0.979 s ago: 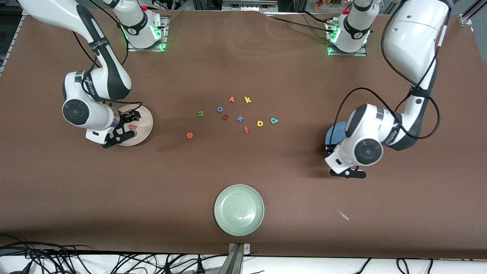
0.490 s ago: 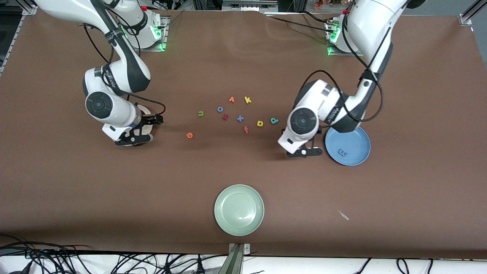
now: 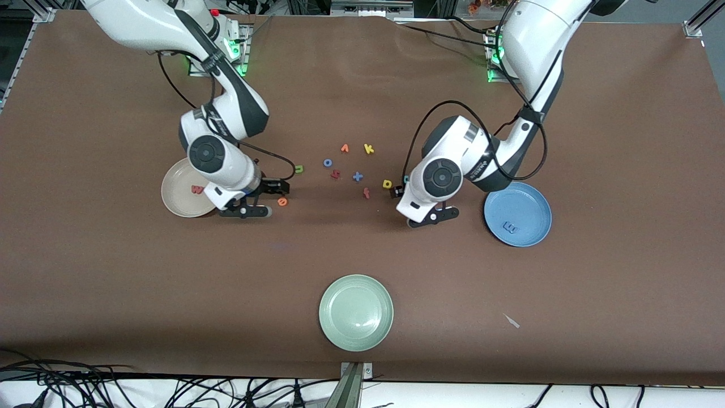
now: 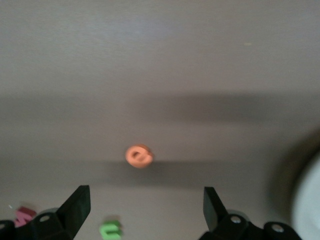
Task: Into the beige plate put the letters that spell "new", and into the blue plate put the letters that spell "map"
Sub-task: 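Grasp the orange e with the right gripper while the left reaches yellow a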
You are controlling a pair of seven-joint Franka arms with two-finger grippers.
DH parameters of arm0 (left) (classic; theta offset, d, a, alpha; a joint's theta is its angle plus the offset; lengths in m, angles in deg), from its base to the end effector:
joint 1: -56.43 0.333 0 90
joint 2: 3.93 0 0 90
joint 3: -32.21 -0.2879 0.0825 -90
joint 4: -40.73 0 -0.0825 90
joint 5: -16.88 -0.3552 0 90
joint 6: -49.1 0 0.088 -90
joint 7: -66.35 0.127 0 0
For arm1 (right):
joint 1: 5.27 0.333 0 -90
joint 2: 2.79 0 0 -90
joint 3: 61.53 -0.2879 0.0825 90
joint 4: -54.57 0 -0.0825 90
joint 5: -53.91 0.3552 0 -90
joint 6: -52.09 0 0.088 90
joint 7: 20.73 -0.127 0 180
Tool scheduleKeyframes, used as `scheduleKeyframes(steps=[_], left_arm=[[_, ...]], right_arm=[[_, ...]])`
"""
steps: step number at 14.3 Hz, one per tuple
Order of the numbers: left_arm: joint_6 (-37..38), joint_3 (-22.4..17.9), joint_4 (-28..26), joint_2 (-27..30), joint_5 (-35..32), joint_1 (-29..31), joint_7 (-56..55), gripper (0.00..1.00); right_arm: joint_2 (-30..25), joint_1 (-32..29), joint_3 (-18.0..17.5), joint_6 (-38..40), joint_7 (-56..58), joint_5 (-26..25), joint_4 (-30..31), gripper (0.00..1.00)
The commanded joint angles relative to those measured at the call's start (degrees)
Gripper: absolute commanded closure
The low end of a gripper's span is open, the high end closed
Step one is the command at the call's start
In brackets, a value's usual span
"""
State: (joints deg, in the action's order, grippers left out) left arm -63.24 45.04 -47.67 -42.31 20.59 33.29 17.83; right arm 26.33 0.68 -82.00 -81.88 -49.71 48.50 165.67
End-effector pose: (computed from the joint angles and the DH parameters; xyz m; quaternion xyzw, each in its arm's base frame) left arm 0.5175 -0.3639 0.2256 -0.9782 -0.1386 0.1543 0.0056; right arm 0.5223 0.2536 0.2056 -0.9979 0.0058 0.0574 0.0304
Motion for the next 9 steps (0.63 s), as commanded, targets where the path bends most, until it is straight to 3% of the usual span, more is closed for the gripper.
scheduleKeyframes(steps=[1,6,9], left_arm=[[-5.1,-0.5,-2.3,-0.5,1.4,-3.1,-3.8,0.01],[-14.2,-0.5,-7.4,-0.5,1.4,-4.8,-4.8,0.02],[-15.1,-0.5,-7.5,-0.9,1.0,-5.7,-4.7,0.04]], right_arm=[[4.1,0.6,0.3,-1.8,-1.3,-2.1,-3.0,0.00],[6.3,0.8,0.3,-3.0,-1.3,-5.6,-3.2,0.03],[7.1,1.0,0.3,-3.0,-1.3,-6.8,-3.0,0.14]])
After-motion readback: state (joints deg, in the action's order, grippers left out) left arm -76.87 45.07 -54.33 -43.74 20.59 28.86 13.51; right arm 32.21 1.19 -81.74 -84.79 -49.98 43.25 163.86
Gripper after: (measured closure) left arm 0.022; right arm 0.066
